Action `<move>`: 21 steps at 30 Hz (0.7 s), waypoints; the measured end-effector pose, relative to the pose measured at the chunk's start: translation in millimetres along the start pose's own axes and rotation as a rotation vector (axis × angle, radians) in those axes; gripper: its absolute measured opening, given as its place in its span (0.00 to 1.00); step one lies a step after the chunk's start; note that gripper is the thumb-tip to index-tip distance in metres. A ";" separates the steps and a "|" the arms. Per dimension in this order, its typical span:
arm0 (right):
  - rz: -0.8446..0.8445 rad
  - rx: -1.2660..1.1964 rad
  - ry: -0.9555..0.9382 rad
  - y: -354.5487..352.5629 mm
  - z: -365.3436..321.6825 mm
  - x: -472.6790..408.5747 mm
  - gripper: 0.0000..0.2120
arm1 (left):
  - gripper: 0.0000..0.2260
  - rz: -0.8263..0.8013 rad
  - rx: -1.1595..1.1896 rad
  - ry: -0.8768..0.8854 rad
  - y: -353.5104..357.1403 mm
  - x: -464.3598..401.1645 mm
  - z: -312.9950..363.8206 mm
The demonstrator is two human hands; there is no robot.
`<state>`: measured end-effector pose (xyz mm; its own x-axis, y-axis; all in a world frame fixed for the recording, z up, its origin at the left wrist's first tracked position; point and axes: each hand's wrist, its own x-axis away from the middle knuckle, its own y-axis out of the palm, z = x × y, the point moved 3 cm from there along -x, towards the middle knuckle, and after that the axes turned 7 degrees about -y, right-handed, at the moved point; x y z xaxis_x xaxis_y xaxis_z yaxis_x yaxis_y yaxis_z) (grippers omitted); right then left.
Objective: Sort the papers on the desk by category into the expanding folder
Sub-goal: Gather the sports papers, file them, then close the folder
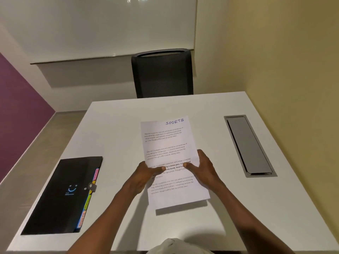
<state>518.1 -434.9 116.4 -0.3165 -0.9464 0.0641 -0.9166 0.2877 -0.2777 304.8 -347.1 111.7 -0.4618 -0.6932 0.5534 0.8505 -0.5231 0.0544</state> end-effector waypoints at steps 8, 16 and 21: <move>-0.075 0.017 -0.035 55.6 -33.1 -0.5 0.21 | 0.20 -0.042 0.209 0.017 -48.9 26.0 3.3; -0.110 0.119 0.008 133.4 -47.2 4.4 0.19 | 0.24 0.032 0.216 -0.017 -129.7 32.7 -22.9; -0.016 0.105 0.059 163.3 -45.5 6.9 0.21 | 0.32 0.355 0.080 -0.131 -194.0 16.3 -43.8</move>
<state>355.2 -387.8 115.1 -0.3188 -0.9395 0.1252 -0.8921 0.2528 -0.3745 121.3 -278.7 73.8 -0.1034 -0.7521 0.6509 0.9709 -0.2185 -0.0982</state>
